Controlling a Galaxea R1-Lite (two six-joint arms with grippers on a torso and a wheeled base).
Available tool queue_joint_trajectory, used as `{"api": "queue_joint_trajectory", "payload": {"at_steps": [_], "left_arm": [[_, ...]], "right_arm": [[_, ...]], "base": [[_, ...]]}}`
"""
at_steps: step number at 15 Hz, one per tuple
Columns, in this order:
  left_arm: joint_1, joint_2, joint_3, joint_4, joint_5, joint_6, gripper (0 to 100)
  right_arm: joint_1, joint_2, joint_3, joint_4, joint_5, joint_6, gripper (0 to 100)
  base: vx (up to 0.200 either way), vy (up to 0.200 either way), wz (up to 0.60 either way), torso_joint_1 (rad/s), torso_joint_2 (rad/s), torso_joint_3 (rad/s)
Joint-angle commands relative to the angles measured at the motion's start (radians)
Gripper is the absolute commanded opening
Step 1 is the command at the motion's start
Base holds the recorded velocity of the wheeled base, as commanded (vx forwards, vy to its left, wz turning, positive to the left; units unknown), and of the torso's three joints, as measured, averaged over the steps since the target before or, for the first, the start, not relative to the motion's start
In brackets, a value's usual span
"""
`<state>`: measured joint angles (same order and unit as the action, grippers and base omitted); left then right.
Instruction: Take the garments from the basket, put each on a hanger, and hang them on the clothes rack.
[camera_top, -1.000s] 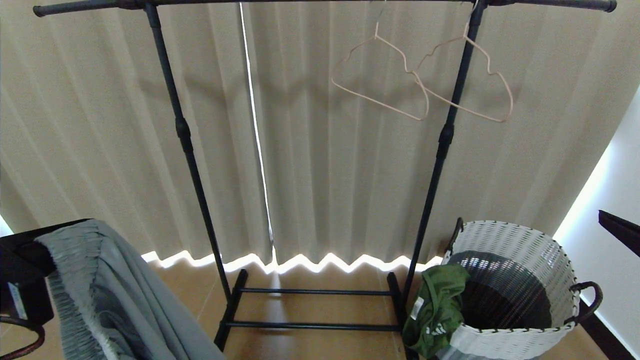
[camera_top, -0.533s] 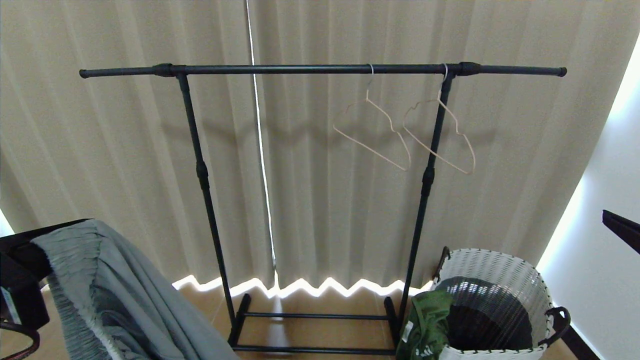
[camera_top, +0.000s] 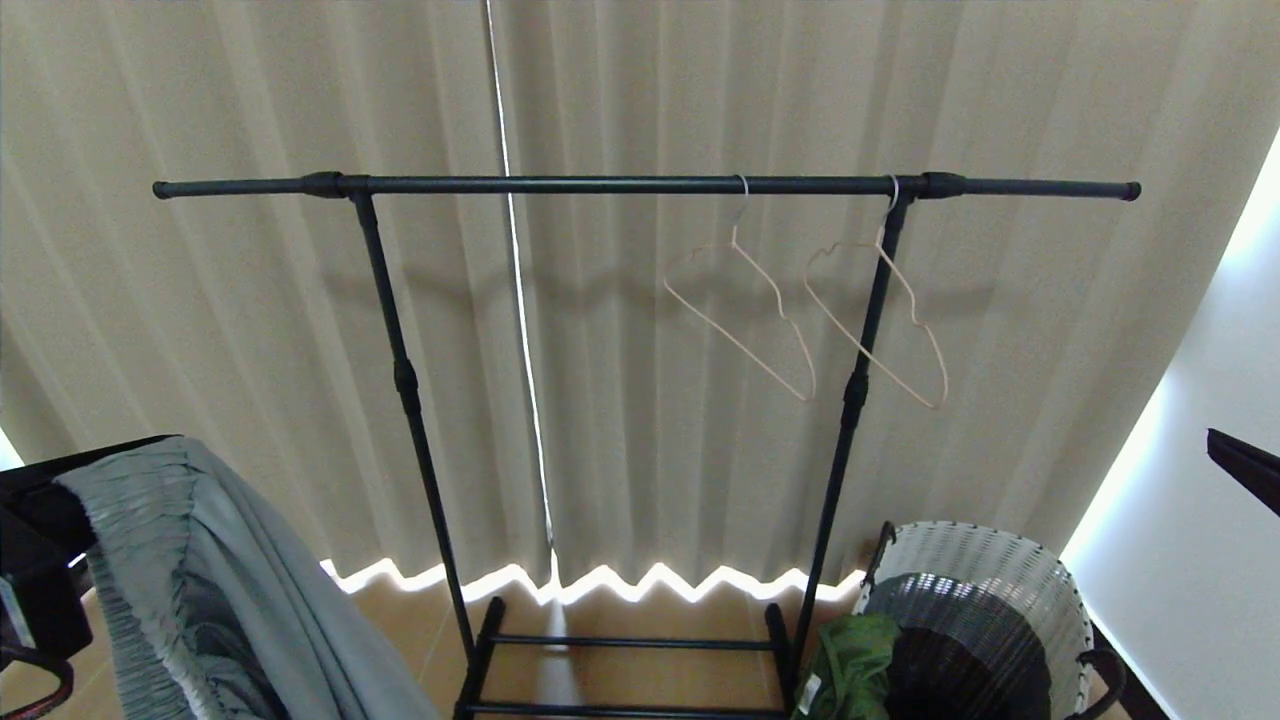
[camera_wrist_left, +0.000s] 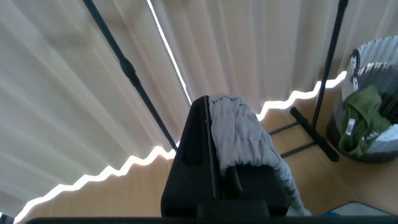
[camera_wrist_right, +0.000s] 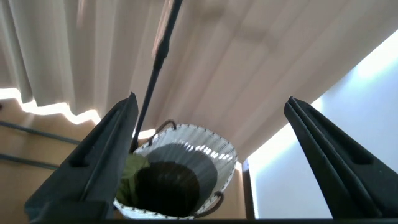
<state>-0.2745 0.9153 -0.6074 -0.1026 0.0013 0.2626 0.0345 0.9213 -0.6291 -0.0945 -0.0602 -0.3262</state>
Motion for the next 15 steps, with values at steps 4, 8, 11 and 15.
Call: {"api": "queue_joint_trajectory", "payload": {"at_steps": [4,8,11,15], "left_arm": [[0.000,0.002,0.003,0.000,0.000,0.000,0],[0.000,0.005,0.015,0.000,0.002,-0.003,0],[0.000,0.010,0.009,0.000,0.003,-0.002,0],[0.001,0.011,0.015,0.001,0.003,-0.002,0]], "right_arm": [[0.007,0.004,0.016,0.002,0.020,-0.005,100],[0.007,0.022,0.009,0.001,0.020,-0.004,100],[0.007,0.024,0.011,0.002,0.020,-0.004,100],[0.007,0.031,0.014,0.001,0.020,-0.004,100]], "base": [[0.000,0.000,0.00,0.251,-0.51,-0.267],[0.000,0.000,0.00,0.192,-0.40,-0.205],[0.133,0.000,0.00,0.037,-0.07,-0.037],[0.200,0.000,0.00,0.010,-0.01,-0.003]]}}
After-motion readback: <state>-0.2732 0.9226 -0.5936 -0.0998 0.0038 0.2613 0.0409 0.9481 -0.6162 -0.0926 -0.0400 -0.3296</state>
